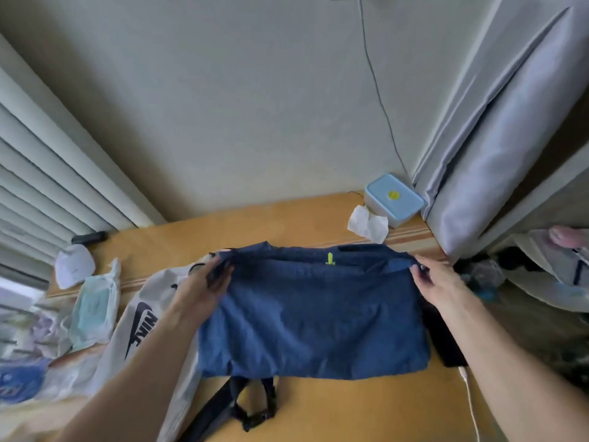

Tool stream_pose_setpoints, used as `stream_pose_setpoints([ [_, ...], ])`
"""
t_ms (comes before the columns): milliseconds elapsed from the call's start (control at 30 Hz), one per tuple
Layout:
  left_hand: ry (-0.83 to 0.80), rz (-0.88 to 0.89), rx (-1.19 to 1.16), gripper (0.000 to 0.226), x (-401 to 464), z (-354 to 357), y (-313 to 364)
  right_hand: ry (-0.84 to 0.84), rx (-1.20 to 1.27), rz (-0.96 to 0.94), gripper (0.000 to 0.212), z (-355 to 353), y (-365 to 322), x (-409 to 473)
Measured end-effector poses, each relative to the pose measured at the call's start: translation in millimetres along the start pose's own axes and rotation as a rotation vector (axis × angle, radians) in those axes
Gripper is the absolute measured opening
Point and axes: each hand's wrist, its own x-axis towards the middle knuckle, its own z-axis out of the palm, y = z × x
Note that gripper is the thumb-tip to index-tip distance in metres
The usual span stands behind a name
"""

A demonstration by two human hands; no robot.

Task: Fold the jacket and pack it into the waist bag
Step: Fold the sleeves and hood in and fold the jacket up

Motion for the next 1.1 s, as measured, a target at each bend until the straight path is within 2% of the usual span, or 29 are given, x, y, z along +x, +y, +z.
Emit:
stream_pose_setpoints([
  [67,-0.036,0.094,0.070,0.032,30.2,13.1,-1.8,-0.033,-0.079,-0.128,0.013,20.4,5.3,18.6],
  [133,-0.048,0.183,0.279,0.054,48.7,15.6,-12.7,-0.064,-0.241,-0.285,0.015,31.7,28.3,20.3],
  [200,0.031,0.336,0.711,0.060,54.2,9.1,-28.8,-0.182,-0.612,-0.483,0.028,38.7,67.3,8.7],
  [267,0.207,0.489,1.193,0.062,54.7,-7.1,-49.6,-0.378,-1.061,-0.678,0.042,40.7,114.7,-2.1],
  [300,0.307,0.521,1.341,0.065,52.7,-15.7,-59.3,-0.457,-1.265,-0.786,0.049,43.6,135.5,-5.5],
  [333,0.397,0.506,1.427,0.069,49.5,-23.7,-68.8,-0.494,-1.437,-0.885,0.055,44.9,155.7,0.5],
  [400,0.520,0.367,1.519,0.084,42.3,-37.1,-82.3,-0.481,-1.685,-1.025,0.064,55.1,182.6,11.6],
  [467,0.539,0.186,1.521,0.090,39.4,-48.5,-87.7,-0.458,-1.797,-1.017,0.067,62.7,198.0,27.2],
  [500,0.527,0.114,1.497,0.085,40.3,-53.1,-88.0,-0.449,-1.836,-0.993,0.069,62.9,203.5,35.2],
  [567,0.471,0.053,1.441,0.060,42.4,-56.6,-84.4,-0.433,-1.896,-0.979,0.071,59.0,213.4,50.3],
  [633,0.395,0.008,1.352,0.034,45.5,-55.0,-78.7,-0.433,-1.904,-0.995,0.072,55.3,218.3,57.3],
  [733,0.319,-0.075,1.248,0.026,44.4,-40.5,-67.9,-0.442,-1.878,-1.017,0.073,54.0,217.6,58.8],
  [867,0.229,0.142,1.320,0.018,17.4,16.9,-51.2,-0.549,-1.840,-0.888,0.070,59.5,202.7,54.7],
  [900,0.167,0.218,1.382,0.019,7.8,35.5,-50.0,-0.586,-1.739,-0.829,0.068,59.1,194.1,51.8],
  [967,0.003,0.382,1.482,0.023,-8.8,76.4,-55.7,-0.603,-1.353,-0.623,0.059,51.5,167.5,40.6],
  [1033,-0.226,0.528,1.568,0.023,-17.1,115.6,-75.4,-0.524,-0.952,-0.433,0.051,36.1,132.2,19.8],
  [1100,-0.409,0.591,1.700,0.025,-21.7,152.4,-109.4,-0.434,-0.656,-0.362,0.044,8.2,100.9,0.8],
])
